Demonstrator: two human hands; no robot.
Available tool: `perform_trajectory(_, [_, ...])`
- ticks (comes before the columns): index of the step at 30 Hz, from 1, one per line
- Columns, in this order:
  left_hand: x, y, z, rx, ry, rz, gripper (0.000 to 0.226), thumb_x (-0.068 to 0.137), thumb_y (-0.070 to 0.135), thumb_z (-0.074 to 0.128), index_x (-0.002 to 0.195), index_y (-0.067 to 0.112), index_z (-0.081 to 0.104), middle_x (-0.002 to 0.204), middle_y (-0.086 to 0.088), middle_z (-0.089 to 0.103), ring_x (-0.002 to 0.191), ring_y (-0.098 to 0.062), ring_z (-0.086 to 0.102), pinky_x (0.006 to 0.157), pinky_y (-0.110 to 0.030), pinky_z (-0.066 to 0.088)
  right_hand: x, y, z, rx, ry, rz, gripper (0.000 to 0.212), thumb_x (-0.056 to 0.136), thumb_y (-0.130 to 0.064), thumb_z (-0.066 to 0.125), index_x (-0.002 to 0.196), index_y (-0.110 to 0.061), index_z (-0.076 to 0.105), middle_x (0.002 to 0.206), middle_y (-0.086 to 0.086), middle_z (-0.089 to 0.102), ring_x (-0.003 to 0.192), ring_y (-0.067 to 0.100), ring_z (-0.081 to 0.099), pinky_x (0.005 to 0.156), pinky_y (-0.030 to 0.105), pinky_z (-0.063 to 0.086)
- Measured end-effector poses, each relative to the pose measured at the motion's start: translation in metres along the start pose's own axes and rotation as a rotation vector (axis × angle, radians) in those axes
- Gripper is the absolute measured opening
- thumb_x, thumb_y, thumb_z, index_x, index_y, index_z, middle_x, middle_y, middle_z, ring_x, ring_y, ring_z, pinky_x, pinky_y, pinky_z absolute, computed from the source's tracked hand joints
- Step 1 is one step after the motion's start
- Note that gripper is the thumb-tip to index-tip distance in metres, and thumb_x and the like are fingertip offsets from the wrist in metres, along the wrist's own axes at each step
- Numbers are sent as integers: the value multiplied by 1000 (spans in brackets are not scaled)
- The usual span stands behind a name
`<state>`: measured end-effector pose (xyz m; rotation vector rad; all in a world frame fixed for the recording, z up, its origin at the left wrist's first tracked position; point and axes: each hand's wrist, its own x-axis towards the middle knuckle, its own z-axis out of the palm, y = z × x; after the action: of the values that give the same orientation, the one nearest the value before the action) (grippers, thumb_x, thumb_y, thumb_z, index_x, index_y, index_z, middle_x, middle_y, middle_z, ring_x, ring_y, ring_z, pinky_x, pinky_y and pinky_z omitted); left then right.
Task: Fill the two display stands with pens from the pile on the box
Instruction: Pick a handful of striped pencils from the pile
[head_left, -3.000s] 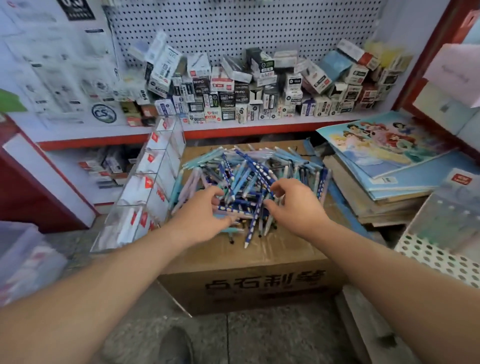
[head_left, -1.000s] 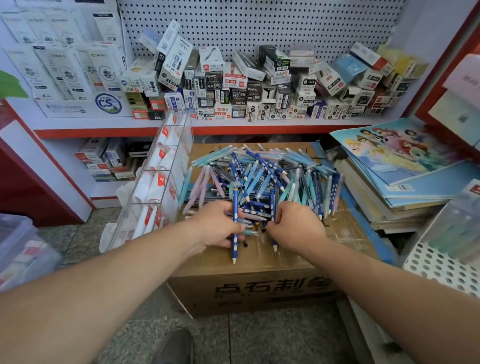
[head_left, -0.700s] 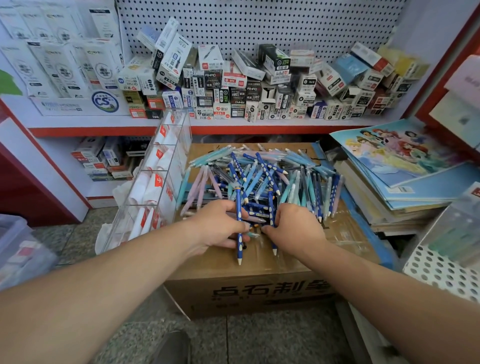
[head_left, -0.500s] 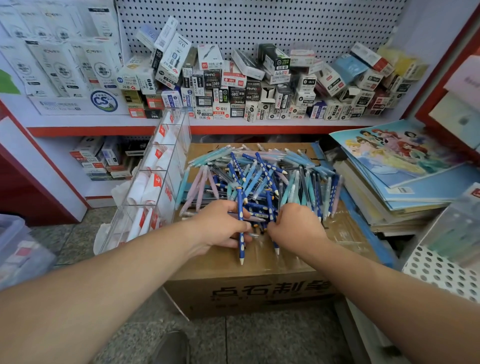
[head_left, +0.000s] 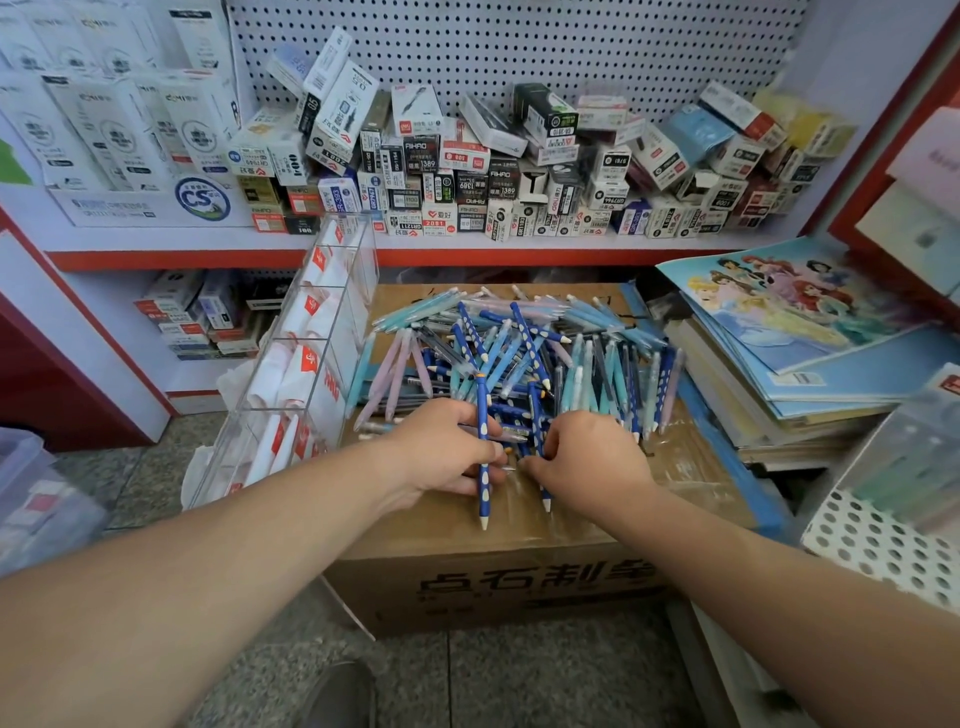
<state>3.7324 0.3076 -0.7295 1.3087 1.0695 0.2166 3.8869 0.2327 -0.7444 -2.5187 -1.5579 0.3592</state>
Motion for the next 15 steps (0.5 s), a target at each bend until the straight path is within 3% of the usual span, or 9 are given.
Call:
perform_trajectory(6, [-1,1,-1,-19,-8,-1,21,97,-2,63,118,4,62,106,-17,75,93,-27,77,68,-30,63,5,8,-9,209,-2,50,28,88,-28,69,68,-8,63,63,5,66,58,20,63,54,32,55])
perform_trajectory(11, [-1,4,0,-202,-38,11,19,98,3,63,117,6,65,105,-15,77,97,-28,77,83,-40,63,-6,0,-20,617,-127,-91,21,93,-34,73,82,-15,73,72,2,74,59,14,65,58,31,56])
perform_trajectory(15, [-5,12,0,-303,-78,-15,19,100,10,61,118,5,68,98,-10,77,86,-22,77,66,-34,62,-11,-7,-23,576,-176,-227,22,94,-35,72,84,-16,76,64,-1,66,48,-1,52,52,20,44])
